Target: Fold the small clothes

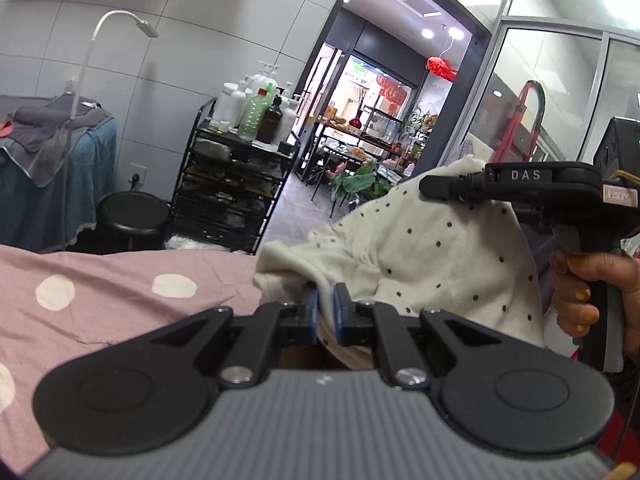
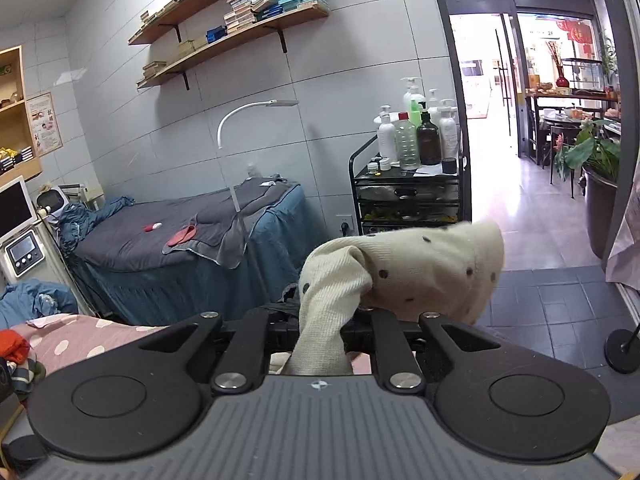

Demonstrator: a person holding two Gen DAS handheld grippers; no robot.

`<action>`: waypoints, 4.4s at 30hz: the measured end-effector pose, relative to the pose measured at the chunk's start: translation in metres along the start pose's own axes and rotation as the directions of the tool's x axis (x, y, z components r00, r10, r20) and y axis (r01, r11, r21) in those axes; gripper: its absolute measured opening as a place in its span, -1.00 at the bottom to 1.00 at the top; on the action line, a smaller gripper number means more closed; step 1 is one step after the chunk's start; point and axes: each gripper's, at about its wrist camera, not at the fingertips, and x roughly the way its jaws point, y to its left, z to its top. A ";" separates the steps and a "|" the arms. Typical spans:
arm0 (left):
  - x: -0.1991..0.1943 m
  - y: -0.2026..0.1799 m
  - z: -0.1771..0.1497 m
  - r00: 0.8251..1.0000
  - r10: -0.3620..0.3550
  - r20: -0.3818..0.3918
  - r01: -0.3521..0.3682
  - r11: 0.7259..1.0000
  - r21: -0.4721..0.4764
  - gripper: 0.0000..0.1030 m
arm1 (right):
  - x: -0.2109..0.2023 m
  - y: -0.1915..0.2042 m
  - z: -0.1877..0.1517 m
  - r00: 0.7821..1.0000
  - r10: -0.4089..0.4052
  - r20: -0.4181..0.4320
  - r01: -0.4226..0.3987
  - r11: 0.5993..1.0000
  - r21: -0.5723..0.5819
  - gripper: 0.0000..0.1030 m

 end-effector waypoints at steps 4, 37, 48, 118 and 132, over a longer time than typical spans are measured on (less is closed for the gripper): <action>-0.025 0.017 0.001 0.997 0.074 0.030 -0.075 0.996 0.045 -0.89 | 0.017 0.005 -0.012 0.997 0.076 -0.023 -0.076 0.997 0.024 -0.57; -0.037 0.143 -0.135 0.852 0.344 -0.394 -0.289 0.938 0.193 -0.80 | 0.064 0.042 -0.143 0.966 0.137 -0.219 -0.098 0.979 0.180 0.09; -0.060 0.124 -0.127 0.889 0.293 -0.352 -0.242 0.953 0.181 -0.13 | -0.062 -0.093 -0.123 0.970 -0.198 -0.139 0.217 0.966 0.139 0.74; -0.054 0.149 -0.115 0.957 0.095 -0.273 -0.135 0.982 -0.133 -0.76 | 0.113 0.074 -0.166 0.945 0.229 -0.234 -0.141 0.930 0.338 -0.65; 0.106 -0.038 -0.038 0.946 -0.101 -0.309 0.125 0.990 0.061 -0.74 | -0.024 -0.071 -0.008 0.997 -0.054 -0.050 0.061 0.986 0.156 -0.61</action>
